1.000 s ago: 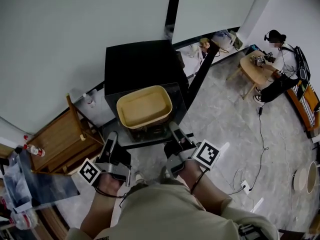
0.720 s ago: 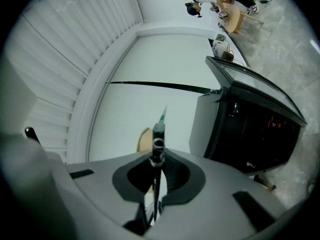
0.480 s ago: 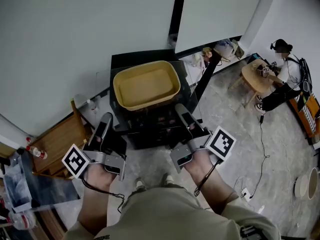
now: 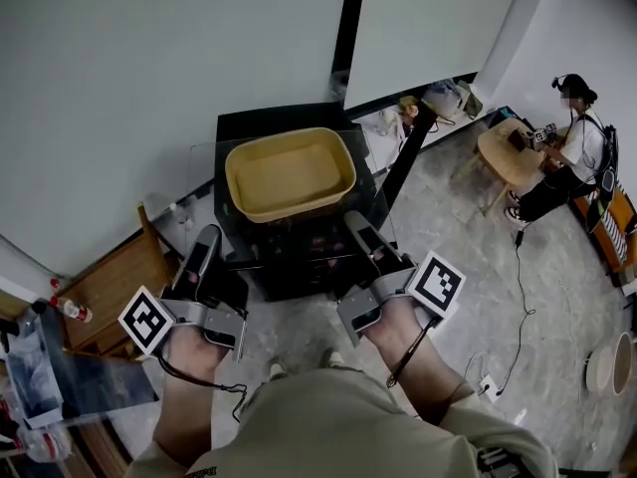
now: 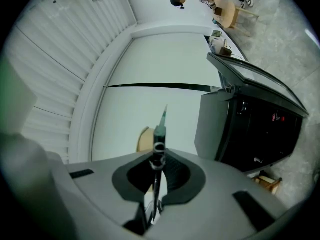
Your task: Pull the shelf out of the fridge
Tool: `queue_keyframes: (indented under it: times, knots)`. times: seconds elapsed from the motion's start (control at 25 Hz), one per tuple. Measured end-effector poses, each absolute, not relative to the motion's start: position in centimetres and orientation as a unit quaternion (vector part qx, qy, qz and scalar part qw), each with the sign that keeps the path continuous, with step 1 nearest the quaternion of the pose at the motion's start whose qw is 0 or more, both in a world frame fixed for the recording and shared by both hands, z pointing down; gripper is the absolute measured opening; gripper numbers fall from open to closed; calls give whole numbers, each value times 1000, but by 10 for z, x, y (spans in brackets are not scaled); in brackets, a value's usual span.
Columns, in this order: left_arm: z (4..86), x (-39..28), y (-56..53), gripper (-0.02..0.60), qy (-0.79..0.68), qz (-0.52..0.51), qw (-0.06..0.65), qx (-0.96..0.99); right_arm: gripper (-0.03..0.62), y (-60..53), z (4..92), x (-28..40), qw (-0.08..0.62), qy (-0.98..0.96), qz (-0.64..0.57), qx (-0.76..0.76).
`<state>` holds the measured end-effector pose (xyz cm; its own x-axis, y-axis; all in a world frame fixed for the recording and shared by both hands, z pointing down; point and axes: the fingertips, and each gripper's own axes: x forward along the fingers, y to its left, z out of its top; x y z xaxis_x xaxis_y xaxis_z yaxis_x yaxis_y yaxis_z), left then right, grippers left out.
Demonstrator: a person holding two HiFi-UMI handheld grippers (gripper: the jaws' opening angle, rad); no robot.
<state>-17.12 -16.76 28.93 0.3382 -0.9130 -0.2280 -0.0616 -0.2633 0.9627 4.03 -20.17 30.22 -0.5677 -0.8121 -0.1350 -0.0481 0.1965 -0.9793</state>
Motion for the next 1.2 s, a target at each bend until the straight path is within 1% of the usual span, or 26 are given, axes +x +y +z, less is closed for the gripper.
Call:
queue_keyframes:
  times: [0.56,1.2]
  knots:
    - [342,-168,-161,17,-382,-432,510,638,6,-199,352,43,313,672,-587,-326]
    - [351,-169,-161,17,-385,-434,512,634,6,-203,360,40,291,675,-596,-325]
